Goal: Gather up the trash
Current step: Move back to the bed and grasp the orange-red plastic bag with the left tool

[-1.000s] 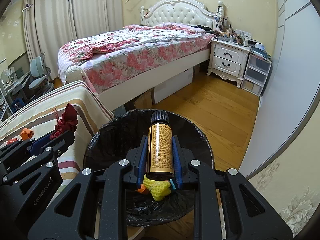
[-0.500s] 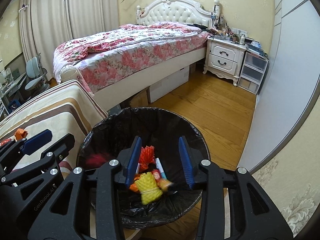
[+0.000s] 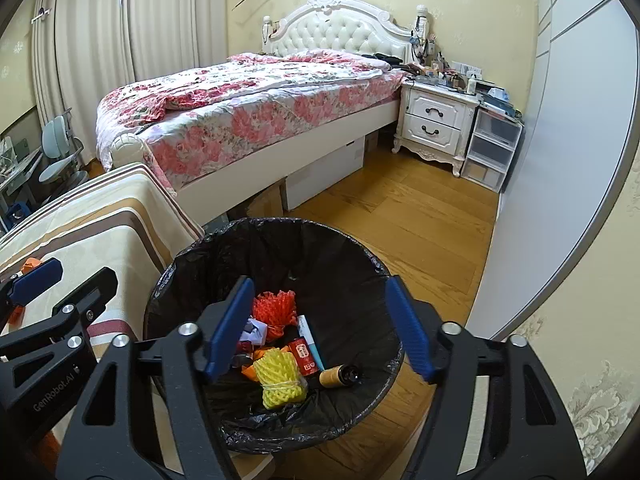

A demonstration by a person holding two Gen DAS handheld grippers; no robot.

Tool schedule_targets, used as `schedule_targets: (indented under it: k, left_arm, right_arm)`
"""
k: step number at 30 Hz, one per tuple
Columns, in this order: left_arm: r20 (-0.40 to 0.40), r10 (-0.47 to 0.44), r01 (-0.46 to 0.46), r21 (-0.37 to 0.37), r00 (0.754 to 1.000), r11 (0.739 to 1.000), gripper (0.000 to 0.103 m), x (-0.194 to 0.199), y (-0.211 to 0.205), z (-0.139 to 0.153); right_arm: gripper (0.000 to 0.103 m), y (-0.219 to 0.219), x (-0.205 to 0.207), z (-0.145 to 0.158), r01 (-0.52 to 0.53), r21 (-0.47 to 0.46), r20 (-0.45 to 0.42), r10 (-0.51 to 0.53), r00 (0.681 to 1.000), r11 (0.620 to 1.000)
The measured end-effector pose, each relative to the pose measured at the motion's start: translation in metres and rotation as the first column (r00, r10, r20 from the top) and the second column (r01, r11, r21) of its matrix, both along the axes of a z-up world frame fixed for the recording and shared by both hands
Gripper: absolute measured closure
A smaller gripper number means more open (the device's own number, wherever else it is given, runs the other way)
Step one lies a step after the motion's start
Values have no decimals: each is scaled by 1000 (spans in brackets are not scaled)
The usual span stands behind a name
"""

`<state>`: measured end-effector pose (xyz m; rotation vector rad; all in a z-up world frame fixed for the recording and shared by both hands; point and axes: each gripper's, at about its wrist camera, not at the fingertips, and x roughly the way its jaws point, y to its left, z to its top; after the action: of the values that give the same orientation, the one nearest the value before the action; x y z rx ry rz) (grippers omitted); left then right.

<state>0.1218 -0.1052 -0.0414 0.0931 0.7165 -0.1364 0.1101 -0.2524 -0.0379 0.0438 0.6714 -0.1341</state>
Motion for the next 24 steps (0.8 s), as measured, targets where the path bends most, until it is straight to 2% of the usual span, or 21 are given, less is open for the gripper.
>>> schedule_targets:
  k: [5, 15, 24]
  left_arm:
    - [8, 35, -35, 12, 999, 999, 33, -5, 13, 1]
    - [20, 147, -147, 28, 989, 989, 31, -17, 61, 2]
    - [48, 291, -292, 22, 955, 956, 26, -28, 121, 11]
  right_arm:
    - [24, 5, -2, 2, -6, -1, 2, 6, 1000, 1000]
    - [21, 30, -5, 3, -57, 17, -9, 57, 998, 998]
    - [21, 67, -8, 2, -137, 24, -26, 138, 990, 990]
